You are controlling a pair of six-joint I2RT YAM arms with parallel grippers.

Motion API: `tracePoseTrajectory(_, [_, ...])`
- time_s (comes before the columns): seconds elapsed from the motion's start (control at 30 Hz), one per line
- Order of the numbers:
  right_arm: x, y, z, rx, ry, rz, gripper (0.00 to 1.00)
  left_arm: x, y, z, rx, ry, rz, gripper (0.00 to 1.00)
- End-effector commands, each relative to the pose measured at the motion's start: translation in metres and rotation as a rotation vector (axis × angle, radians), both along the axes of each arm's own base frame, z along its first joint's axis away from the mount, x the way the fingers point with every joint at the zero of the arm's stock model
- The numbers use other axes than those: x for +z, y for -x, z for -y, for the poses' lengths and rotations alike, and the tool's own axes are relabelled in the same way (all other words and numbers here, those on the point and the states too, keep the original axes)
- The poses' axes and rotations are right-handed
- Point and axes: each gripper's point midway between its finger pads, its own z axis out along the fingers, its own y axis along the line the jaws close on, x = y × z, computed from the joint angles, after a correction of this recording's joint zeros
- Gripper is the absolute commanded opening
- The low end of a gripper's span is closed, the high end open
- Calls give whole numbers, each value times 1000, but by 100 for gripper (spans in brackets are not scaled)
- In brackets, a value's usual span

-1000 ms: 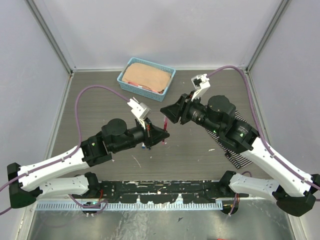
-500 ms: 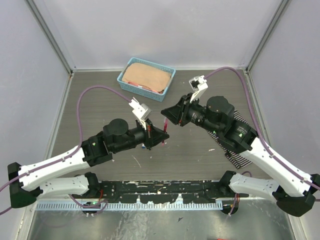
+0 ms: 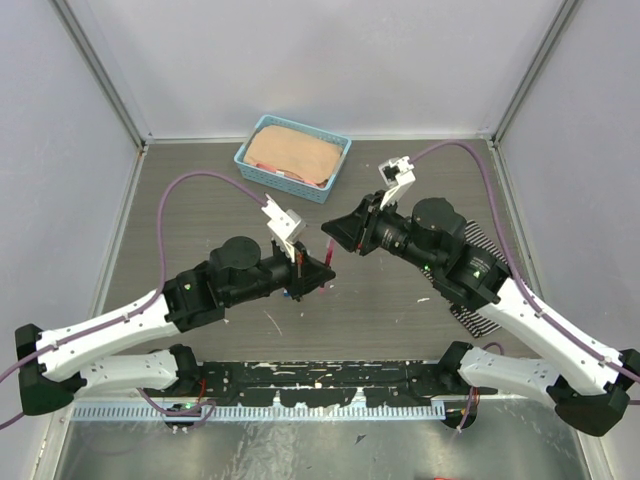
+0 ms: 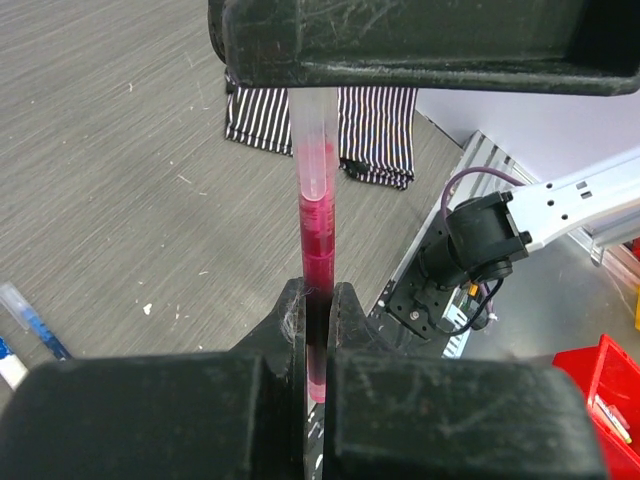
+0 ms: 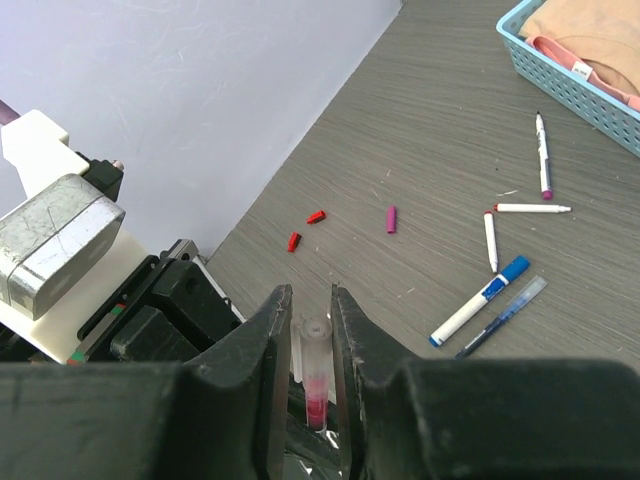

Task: Insert the pens into the pen caps
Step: Press the pen cap onto the pen.

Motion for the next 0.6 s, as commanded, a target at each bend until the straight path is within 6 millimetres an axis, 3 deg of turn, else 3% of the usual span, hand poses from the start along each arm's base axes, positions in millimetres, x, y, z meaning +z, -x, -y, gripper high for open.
tracePoseTrajectory(0.0, [-32,14,-4,54,49,-84,0,88,-8,3,18,205,149,0])
tracePoseTrajectory(0.27, [-66,27,-3,54,126,-108,1,115,-11,2,38,278,177,0])
tracePoseTrajectory(0.57, [-101,64,-18,133,231,-159,1,131,-13,1,43,299,224,0])
